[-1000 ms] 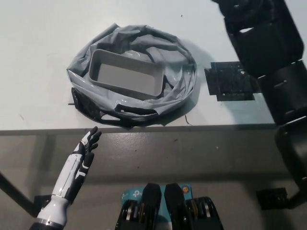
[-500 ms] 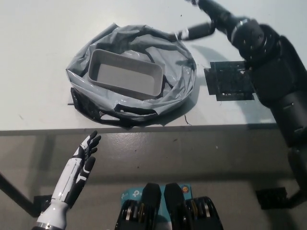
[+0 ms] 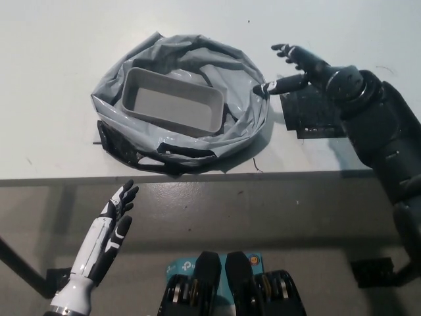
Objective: Use the right hand to pick up a small rectangular container and put it into a plastic bag and lift the bag
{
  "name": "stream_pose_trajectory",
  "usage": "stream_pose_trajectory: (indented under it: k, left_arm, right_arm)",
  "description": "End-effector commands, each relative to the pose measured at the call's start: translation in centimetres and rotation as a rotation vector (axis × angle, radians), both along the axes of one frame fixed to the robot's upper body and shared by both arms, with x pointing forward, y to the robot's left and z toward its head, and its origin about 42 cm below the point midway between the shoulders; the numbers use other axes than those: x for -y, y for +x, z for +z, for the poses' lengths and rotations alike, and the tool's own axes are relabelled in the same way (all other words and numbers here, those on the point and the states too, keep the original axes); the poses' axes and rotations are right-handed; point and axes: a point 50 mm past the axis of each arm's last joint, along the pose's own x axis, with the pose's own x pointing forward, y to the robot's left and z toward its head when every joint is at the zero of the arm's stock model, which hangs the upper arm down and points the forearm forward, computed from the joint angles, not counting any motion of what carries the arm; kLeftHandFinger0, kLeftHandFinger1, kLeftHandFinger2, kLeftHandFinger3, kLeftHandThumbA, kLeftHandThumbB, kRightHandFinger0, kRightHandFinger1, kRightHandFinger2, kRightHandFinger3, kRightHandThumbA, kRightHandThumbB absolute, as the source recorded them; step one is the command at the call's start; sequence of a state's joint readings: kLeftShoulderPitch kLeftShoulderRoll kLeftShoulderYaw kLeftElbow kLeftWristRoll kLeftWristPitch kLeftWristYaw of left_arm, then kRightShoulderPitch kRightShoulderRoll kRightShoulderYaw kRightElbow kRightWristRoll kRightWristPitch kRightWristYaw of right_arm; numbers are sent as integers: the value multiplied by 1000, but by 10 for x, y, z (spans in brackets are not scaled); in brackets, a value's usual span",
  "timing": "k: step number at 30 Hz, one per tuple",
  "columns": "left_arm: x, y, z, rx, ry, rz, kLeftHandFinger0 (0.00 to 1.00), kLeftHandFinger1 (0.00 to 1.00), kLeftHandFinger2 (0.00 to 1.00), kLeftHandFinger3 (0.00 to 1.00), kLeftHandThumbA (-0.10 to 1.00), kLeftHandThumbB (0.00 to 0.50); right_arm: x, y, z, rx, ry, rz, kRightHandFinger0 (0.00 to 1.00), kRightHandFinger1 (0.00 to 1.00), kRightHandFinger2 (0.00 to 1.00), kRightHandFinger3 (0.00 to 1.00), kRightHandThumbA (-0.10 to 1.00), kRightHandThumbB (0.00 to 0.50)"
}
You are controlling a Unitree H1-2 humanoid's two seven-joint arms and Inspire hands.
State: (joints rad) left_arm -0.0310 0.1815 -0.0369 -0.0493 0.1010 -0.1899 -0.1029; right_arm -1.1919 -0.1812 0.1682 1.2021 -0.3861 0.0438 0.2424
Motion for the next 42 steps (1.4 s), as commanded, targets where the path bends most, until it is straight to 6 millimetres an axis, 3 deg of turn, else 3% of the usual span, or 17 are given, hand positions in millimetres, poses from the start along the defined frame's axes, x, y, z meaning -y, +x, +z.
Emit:
stream_pose_trajectory:
  k: [1,11,14,22,23,35,38,40,42]
  left_arm:
    - [-4,-1,12,62,7,-6,1000,1000,1000,1000,962,258]
    - [-3,-2,13,62,15,-5,1000,1000,1000,1000,943,245]
    - [-3,-1,13,61,17,-7,1000,1000,1000,1000,933,241]
    - [-3,-2,14,60,31,-3,1000,1000,1000,1000,889,228]
    - [-3,-2,14,62,31,-4,1000,1000,1000,1000,886,226]
    - [-3,2,19,74,37,-10,1000,1000,1000,1000,909,231]
    - [-3,3,19,76,26,-14,1000,1000,1000,1000,905,234]
    - [-3,3,19,76,27,-14,1000,1000,1000,1000,906,234]
    - [-3,2,18,80,34,-13,1000,1000,1000,1000,914,228]
  right_arm:
    - [-12,10,41,93,109,-10,1000,1000,1000,1000,873,499]
    - [-23,9,36,14,259,-5,1000,1000,1000,1000,825,497]
    - [-25,8,32,-39,391,-14,1000,1000,1000,1000,735,500]
    - [-35,7,30,-160,644,-4,1000,1000,1000,1000,689,474]
    - [-37,6,29,-189,681,4,1000,1000,1000,1000,722,475]
    - [-30,1,1,-242,584,-47,1000,1000,1000,1000,732,437]
    - [-28,0,-6,-272,578,-61,1000,1000,1000,1000,728,386]
    - [-27,0,-7,-265,514,-53,1000,1000,1000,1000,777,377]
    - [-28,0,-8,-263,459,-59,1000,1000,1000,1000,755,361]
